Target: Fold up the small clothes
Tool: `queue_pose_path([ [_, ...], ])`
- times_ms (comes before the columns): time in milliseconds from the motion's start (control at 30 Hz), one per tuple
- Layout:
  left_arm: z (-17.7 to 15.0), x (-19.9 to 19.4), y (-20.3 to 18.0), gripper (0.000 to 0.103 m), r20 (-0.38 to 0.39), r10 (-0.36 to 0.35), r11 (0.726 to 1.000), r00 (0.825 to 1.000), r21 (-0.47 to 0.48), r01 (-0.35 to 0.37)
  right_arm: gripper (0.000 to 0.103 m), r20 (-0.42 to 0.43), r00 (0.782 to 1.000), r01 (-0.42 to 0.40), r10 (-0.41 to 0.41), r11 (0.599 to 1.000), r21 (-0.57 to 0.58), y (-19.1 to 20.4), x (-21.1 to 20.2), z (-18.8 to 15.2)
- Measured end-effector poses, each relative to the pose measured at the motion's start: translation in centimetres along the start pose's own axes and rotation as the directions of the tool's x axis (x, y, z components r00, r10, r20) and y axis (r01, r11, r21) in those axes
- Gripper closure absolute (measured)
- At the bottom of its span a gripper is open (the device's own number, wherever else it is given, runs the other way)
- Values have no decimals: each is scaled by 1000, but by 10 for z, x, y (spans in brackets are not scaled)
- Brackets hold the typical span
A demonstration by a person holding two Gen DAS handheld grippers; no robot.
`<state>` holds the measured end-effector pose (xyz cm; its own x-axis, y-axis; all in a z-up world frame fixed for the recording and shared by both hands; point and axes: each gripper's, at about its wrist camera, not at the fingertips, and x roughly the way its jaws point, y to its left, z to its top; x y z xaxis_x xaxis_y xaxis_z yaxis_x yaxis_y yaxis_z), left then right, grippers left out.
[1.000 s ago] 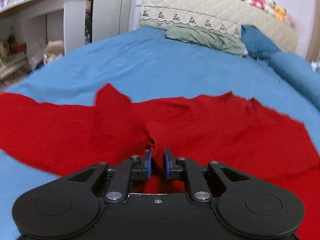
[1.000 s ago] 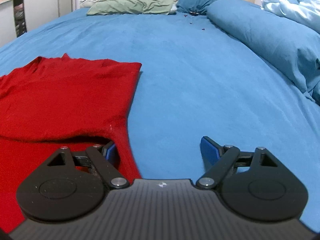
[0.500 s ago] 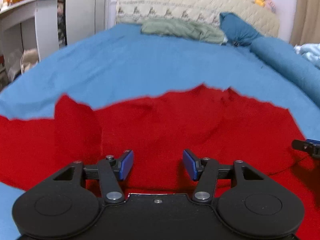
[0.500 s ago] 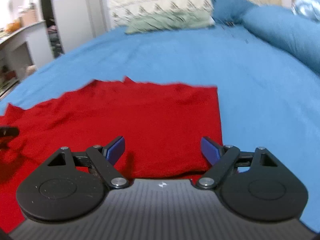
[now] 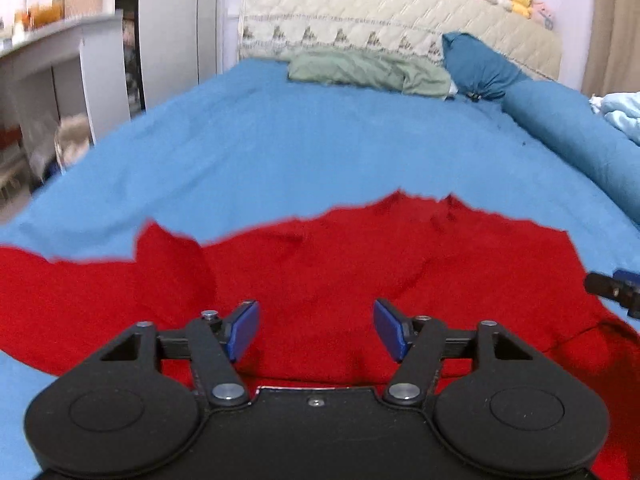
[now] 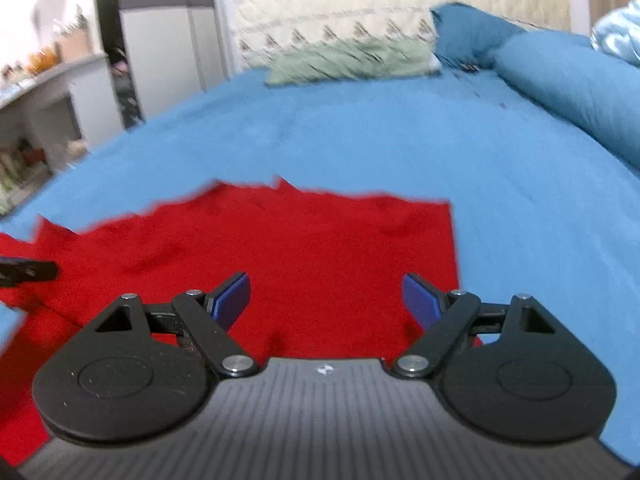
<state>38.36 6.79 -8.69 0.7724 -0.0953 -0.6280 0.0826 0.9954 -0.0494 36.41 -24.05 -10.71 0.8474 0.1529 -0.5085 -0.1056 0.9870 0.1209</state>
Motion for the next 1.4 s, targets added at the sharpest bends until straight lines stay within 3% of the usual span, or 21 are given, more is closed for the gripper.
queue_pose_path([
  [67, 10, -24, 3, 27, 36, 3, 1000, 999, 12, -4, 3, 33, 999, -35, 36, 999, -19, 17, -20, 19],
  [133, 20, -51, 11, 5, 74, 5, 1000, 997, 6, -6, 2, 51, 996, -68, 70, 997, -42, 35, -35, 36],
  [167, 25, -66, 16, 0, 101, 11, 1000, 995, -1, -11, 0, 53, 994, -88, 91, 995, -50, 45, -42, 46],
  [300, 41, -113, 49, 0, 158, 18, 999, 987, -47, -11, 0, 58, 986, -151, 155, 987, -62, 85, -58, 70],
  [467, 44, -141, 124, 0, 193, 59, 983, 979, -180, -24, 0, 57, 967, -241, 248, 965, -103, 141, -59, 78],
  [633, 27, -143, 217, 0, 182, 101, 933, 978, -358, -30, 0, -8, 951, -306, 308, 944, -119, 192, -44, 69],
  [800, 4, -117, 284, 3, 138, 146, 887, 980, -457, -68, 0, -56, 941, -339, 334, 933, -121, 232, -23, 50],
  [833, -3, -107, 296, 6, 127, 146, 873, 981, -482, -68, 0, -62, 939, -343, 337, 932, -121, 237, -18, 48],
  [933, -23, -79, 324, 36, 77, 165, 824, 983, -558, -95, 0, -80, 931, -363, 356, 924, -118, 253, -3, 39],
  [967, -28, -68, 332, 39, 67, 159, 810, 985, -580, -91, 0, -86, 929, -367, 359, 922, -120, 256, 1, 37],
  [1167, -52, -19, 361, 40, 43, 160, 741, 986, -665, -91, 0, -106, 930, -366, 353, 917, -156, 267, 23, 24],
  [1300, -50, -3, 369, 47, 53, 185, 732, 981, -673, -102, 0, -115, 933, -356, 341, 922, -153, 265, 38, 18],
  [1333, -48, 0, 369, 61, 45, 201, 734, 978, -669, -121, 0, -117, 934, -352, 337, 924, -149, 262, 41, 16],
  [1367, -46, 2, 367, 86, 27, 225, 733, 974, -663, -150, 0, -121, 935, -348, 333, 926, -147, 261, 45, 14],
  [1400, -44, 5, 367, 95, 8, 247, 731, 969, -658, -181, 0, -124, 937, -342, 326, 928, -144, 259, 47, 13],
])
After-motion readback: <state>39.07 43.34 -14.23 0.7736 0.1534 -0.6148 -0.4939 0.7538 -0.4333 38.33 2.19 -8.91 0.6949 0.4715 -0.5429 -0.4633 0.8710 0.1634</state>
